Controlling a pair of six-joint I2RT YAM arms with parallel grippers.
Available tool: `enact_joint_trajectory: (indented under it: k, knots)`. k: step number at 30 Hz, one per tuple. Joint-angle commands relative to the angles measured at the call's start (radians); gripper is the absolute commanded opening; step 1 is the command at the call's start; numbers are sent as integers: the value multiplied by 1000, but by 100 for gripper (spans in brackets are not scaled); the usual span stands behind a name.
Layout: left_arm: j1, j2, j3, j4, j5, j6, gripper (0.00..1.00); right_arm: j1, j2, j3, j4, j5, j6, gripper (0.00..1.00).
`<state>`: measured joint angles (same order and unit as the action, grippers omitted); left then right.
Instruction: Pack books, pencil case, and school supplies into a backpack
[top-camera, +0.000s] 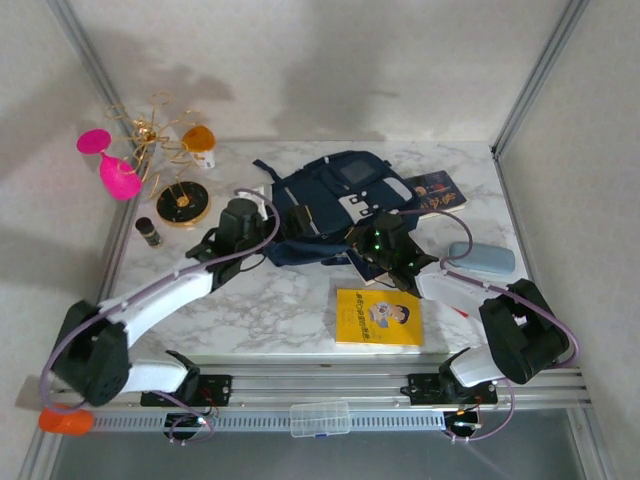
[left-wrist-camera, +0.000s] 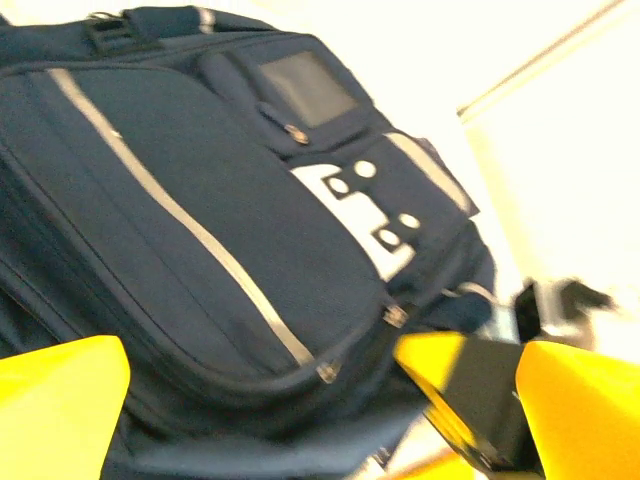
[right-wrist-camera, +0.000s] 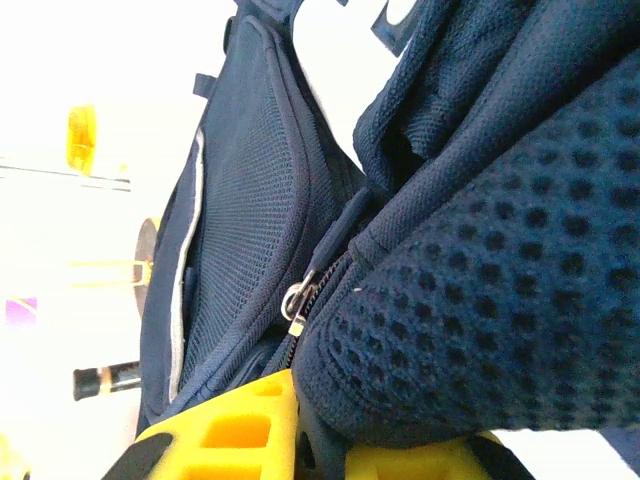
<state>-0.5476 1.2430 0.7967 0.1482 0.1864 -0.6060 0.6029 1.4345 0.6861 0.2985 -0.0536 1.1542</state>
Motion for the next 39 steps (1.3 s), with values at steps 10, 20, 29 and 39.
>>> enact_joint_trajectory:
  k: [10,20,29,39]
  knots:
    - [-308,-137,-264,69,-50,-62,79,27,-35,-1,135,-106,127,0]
    - [-388,169,-137,172,-73,25,68,26,-34,40,58,-75,167,0]
    - [-376,355,88,8,-222,43,60,26,-36,52,31,-56,198,0]
    - [-370,402,108,-21,-293,12,50,25,-19,89,4,-66,208,0]
